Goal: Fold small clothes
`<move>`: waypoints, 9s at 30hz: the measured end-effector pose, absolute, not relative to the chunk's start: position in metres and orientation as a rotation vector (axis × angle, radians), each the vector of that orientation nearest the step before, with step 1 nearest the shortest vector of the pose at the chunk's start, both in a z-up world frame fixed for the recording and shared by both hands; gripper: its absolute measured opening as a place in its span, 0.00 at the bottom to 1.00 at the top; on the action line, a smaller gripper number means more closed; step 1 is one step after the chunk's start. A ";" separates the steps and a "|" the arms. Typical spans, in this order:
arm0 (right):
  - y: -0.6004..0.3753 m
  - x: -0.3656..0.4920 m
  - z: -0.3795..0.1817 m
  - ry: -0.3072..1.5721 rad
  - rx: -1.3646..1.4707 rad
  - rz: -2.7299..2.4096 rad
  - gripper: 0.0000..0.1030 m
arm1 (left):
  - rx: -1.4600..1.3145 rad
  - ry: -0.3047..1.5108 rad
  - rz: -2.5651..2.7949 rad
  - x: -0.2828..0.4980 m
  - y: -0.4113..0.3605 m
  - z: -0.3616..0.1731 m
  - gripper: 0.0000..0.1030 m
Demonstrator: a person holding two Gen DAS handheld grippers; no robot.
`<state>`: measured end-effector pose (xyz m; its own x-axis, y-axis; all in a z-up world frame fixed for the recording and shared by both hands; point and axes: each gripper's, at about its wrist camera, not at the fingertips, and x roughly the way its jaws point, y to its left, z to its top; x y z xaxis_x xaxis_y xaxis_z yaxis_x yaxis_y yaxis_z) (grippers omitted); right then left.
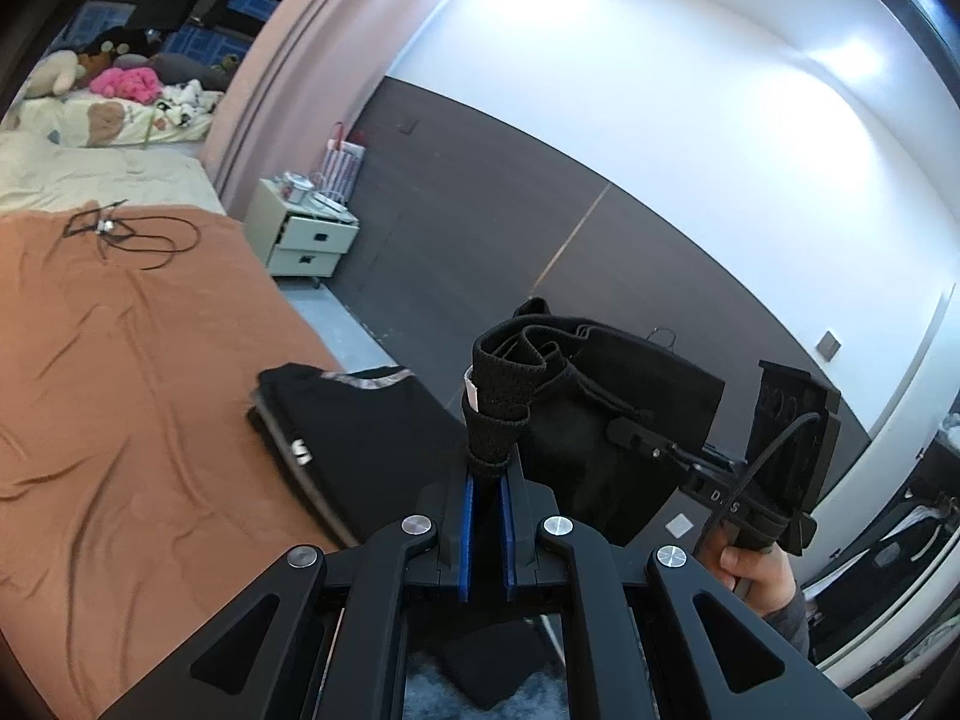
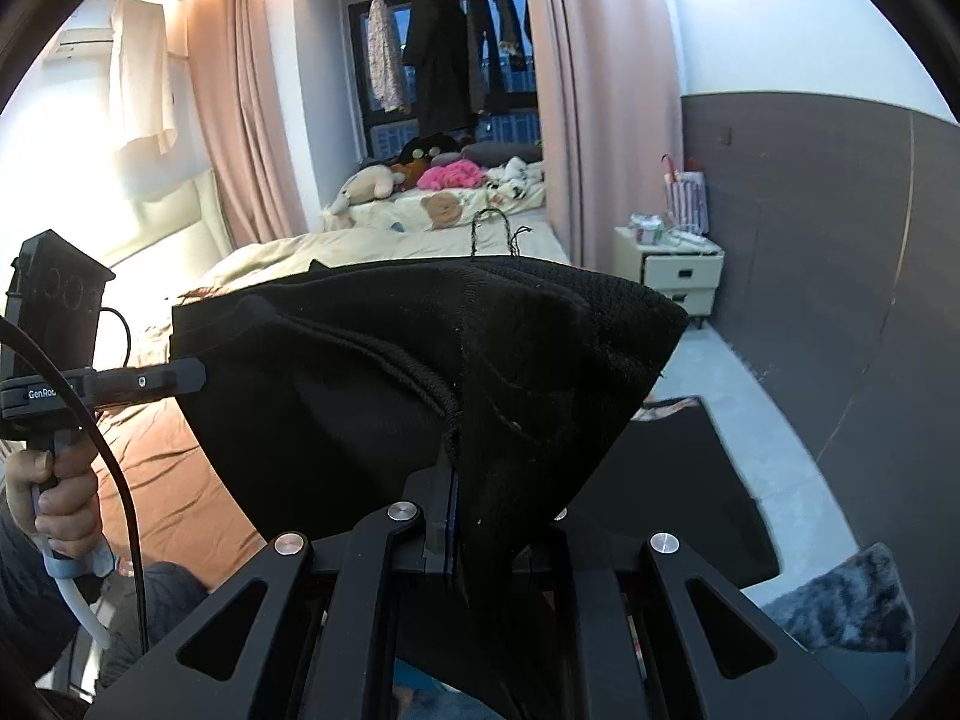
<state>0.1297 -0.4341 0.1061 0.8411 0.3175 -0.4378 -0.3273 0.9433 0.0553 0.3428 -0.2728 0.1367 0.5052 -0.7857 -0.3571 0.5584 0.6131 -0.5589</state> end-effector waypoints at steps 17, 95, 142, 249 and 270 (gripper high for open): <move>-0.435 0.109 0.091 0.400 -0.025 0.272 0.06 | -0.377 0.661 -0.922 0.353 -0.346 0.136 0.07; -0.444 0.254 0.097 0.814 0.097 -0.058 0.60 | -0.263 0.977 -0.494 0.540 -0.292 -0.027 0.67; -0.267 0.035 0.140 0.591 0.063 0.045 1.00 | -0.025 0.652 -0.346 0.275 -0.081 0.097 1.00; -0.150 -0.088 0.036 0.508 0.003 0.159 1.00 | -0.118 0.441 0.011 0.030 0.036 0.025 1.00; -0.151 -0.087 0.034 0.507 -0.005 0.166 1.00 | -0.114 0.427 0.011 0.027 0.034 0.031 1.00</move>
